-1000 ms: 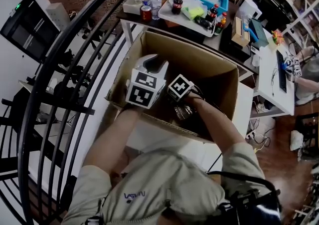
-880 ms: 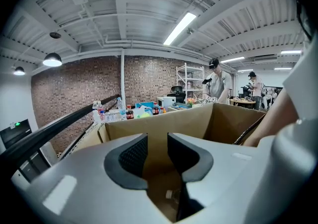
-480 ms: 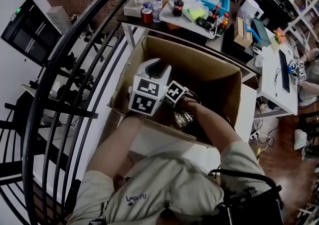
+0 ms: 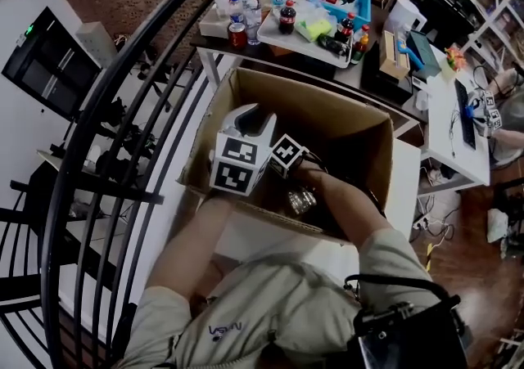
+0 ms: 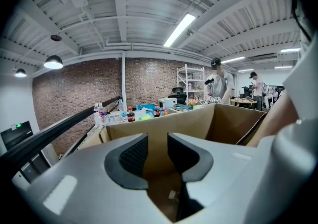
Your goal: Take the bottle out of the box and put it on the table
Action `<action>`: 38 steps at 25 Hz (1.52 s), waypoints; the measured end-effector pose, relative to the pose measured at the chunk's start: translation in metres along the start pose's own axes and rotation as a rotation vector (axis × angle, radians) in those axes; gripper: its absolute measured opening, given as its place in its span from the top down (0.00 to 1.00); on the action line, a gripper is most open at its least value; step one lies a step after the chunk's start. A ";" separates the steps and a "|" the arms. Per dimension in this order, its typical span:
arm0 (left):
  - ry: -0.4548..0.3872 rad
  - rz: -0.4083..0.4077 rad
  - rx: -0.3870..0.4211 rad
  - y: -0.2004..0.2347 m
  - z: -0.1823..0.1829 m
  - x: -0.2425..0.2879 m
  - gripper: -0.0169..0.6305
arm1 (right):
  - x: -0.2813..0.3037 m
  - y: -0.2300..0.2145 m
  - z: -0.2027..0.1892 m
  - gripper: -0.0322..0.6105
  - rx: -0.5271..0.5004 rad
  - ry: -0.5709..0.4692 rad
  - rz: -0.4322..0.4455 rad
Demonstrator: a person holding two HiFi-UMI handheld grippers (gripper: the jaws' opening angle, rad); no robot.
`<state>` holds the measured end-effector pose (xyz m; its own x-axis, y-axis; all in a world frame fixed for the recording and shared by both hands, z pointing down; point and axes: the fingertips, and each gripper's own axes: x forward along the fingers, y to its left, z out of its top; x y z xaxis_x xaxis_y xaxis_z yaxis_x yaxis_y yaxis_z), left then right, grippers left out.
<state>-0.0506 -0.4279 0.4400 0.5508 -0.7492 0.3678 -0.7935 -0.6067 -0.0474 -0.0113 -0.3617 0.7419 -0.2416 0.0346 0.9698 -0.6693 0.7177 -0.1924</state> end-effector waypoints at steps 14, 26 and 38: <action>-0.018 -0.004 -0.005 0.006 -0.003 0.004 0.82 | -0.111 0.014 0.049 0.52 -0.044 -0.323 -0.089; -0.029 -0.010 -0.010 0.008 0.003 0.004 0.82 | -0.250 -0.006 0.052 0.52 0.043 -0.685 -0.309; -0.160 -0.080 0.017 -0.043 0.067 -0.018 0.82 | -0.399 -0.004 0.019 0.51 0.098 -1.010 -0.482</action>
<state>-0.0087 -0.4061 0.3732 0.6473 -0.7302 0.2187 -0.7417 -0.6695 -0.0401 0.0746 -0.3919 0.3525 -0.3710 -0.8435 0.3885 -0.8884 0.4442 0.1161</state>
